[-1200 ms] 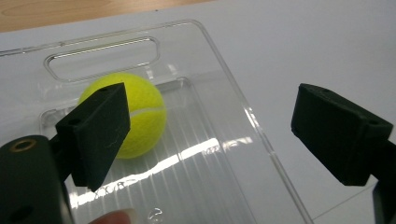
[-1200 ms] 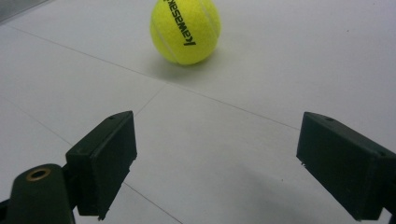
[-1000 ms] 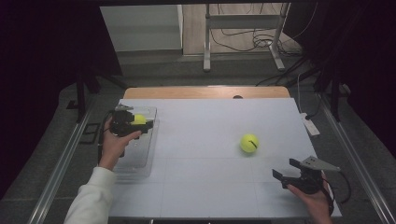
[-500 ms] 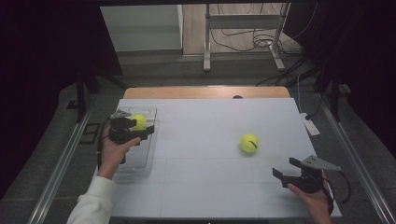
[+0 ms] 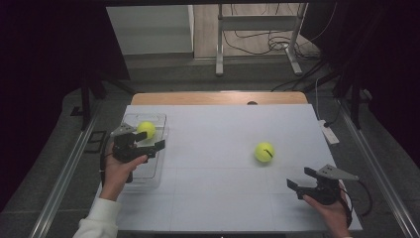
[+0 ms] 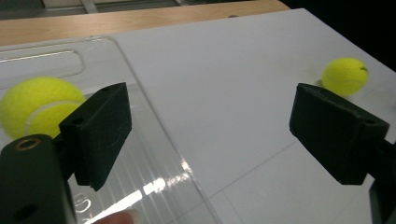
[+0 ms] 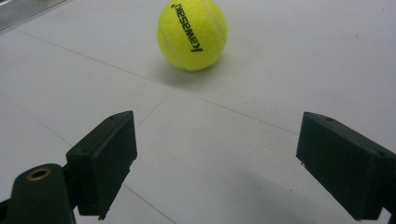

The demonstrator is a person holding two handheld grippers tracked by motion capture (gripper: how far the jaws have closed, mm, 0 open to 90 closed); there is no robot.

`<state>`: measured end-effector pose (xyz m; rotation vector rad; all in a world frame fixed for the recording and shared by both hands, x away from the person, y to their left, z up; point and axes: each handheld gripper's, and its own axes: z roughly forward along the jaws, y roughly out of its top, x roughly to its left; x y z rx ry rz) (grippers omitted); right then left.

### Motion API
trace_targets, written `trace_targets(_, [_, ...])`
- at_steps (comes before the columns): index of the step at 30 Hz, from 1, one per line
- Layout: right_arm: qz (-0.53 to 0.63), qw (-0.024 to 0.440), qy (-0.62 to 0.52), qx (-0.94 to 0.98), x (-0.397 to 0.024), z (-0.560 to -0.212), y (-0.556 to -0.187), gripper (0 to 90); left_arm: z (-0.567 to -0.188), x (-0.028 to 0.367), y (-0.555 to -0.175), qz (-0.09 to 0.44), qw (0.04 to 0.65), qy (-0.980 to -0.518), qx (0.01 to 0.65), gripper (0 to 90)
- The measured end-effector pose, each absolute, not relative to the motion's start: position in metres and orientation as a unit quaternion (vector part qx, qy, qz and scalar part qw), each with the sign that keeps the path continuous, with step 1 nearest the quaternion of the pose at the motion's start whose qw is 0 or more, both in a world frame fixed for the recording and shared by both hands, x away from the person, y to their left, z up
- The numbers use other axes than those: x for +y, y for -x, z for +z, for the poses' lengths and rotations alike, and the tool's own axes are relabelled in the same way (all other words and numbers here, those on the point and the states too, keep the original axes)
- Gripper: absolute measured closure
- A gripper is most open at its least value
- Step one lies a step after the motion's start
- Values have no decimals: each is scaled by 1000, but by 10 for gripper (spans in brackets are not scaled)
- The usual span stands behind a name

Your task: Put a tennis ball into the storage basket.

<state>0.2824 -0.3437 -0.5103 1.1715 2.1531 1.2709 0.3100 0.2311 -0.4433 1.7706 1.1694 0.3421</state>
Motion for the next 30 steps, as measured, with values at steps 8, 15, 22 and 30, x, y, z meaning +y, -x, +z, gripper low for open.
trace_targets(8, [451,188,-415,767,-342,-511,-284,129,-443,224,-298,135,491,-728,458,144])
trace_targets(15, [451,188,-409,770,-340,-510,-285,131,-442,218,-291,139,491,-731,453,144])
trace_targets(22, [450,188,-404,774,-337,-510,-288,131,-443,215,-288,144,488,-732,453,144])
trace_targets(30, [449,191,-398,777,-335,-509,-286,131,-443,199,-285,141,484,-743,440,144])
